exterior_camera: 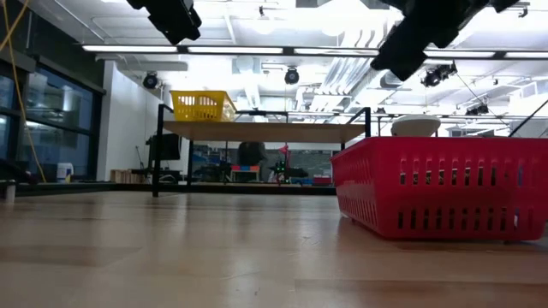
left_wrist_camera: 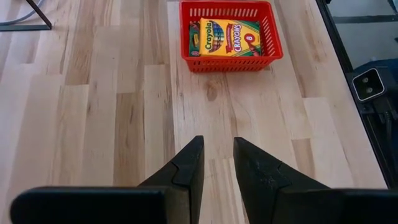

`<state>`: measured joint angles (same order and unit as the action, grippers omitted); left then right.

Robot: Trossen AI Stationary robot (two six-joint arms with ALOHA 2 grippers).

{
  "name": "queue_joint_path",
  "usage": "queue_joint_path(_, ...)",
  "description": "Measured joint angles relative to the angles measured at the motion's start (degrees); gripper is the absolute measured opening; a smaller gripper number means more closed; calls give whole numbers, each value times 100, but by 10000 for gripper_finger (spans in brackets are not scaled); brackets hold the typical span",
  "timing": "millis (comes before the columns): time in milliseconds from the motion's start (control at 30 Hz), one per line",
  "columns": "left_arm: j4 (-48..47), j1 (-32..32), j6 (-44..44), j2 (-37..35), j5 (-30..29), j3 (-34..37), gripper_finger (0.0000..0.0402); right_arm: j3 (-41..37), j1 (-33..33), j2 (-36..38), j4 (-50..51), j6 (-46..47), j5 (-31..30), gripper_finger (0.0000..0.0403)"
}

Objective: Pick & Place Office Desk Supplies
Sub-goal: Put the red bin with the crayon boxes on the shelf

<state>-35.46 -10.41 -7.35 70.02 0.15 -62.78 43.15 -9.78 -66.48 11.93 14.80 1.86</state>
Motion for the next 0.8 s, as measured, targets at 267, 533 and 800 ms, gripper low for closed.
queue_joint_path(267,32,0,0,0,1,0,83,672,-616,-906,601,190,-226,101)
queue_joint_path(533,294,0,0,0,-1,-2,83,1473,-1620,-1685,1405,840,-1322,101)
queue_joint_path(800,487,0,4,0,-1,-2,83,2229,-2195,-2685,1902,1553,-1477,101)
